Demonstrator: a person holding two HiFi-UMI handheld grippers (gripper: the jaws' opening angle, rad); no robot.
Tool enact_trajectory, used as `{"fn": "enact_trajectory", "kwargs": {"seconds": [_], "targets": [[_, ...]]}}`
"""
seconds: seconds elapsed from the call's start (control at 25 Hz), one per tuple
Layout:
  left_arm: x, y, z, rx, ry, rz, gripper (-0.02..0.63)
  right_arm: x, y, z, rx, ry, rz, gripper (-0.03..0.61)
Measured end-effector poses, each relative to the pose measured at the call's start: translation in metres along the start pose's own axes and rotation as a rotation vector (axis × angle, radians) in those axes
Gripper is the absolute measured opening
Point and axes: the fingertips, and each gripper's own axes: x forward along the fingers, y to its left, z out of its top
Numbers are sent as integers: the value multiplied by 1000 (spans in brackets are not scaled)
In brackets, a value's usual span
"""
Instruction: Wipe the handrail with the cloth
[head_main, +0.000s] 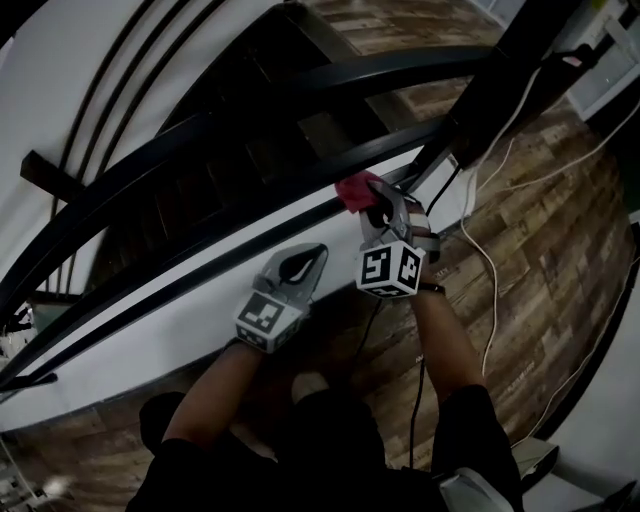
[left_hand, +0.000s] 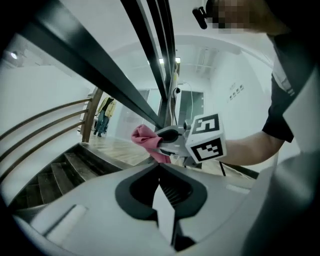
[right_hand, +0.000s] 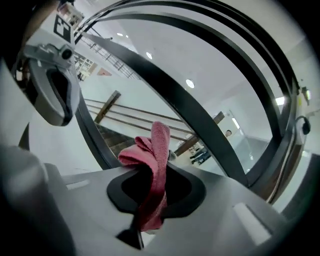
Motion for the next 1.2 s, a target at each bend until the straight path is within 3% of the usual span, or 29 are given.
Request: {"fn": "enact_trajectory", "kwargs": {"seconds": [0.16, 0.52, 0.72, 0.92, 1.04, 1.2], "targets": [[19, -5, -14, 10, 26, -6, 0, 22, -30, -34, -59, 76, -110, 51], [48, -19, -24, -37, 53, -47, 0, 47, -62, -93, -41, 215, -173, 51], [57, -23, -37, -93, 77, -32, 0, 59, -59, -110, 215, 217, -76, 51], [60, -32, -40, -67, 87, -56, 0, 60, -56, -109, 466, 172, 43, 51], [59, -31, -42, -73, 91, -44, 0, 57, -52, -106, 536, 156, 74, 51], [58, -31, -44, -61, 97, -41, 0, 54, -42, -102, 531, 159, 103, 51]]}}
